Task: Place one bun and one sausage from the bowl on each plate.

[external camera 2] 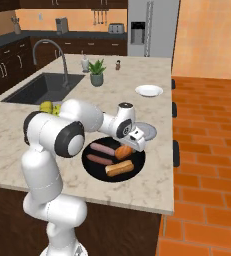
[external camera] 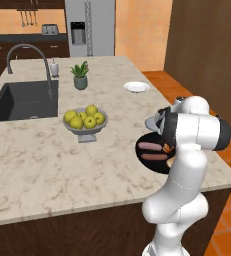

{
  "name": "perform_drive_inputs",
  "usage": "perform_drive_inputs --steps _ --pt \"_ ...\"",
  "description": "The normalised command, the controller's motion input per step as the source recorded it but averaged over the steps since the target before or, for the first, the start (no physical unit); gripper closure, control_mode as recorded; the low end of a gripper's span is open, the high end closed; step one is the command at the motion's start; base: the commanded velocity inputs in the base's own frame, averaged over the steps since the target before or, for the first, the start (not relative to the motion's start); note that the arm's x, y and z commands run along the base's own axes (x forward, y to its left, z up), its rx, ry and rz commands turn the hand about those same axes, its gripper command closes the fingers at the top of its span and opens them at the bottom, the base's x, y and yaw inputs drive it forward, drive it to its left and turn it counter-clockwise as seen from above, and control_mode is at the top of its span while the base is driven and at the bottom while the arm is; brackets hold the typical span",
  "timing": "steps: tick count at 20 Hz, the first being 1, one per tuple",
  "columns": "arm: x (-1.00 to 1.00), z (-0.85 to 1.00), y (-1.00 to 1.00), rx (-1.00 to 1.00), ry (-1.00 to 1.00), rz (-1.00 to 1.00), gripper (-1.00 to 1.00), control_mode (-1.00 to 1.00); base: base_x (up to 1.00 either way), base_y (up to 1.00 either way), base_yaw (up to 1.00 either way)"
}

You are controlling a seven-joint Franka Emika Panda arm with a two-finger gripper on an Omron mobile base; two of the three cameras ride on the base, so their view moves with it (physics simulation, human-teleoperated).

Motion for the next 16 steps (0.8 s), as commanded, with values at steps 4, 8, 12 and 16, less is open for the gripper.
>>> perform_drive_inputs --steps 4,8,12,16 --pt "-0.2 0.1 -0.06 0.0 0.0 0.0 1.0 -1.0 0.0 0.0 0.0" --pt "-0.66 0.74 0.12 0.0 0.0 0.19 1.0 -1.0 0.0 0.0 0.0" --pt "-0.62 0.91 0.4 0.0 0.01 0.26 1.0 -1.0 0.0 0.0 0.0" --pt "-0.41 0.87 0.42 0.03 0.02 0.31 1.0 -1.0 0.0 0.0 0.0"
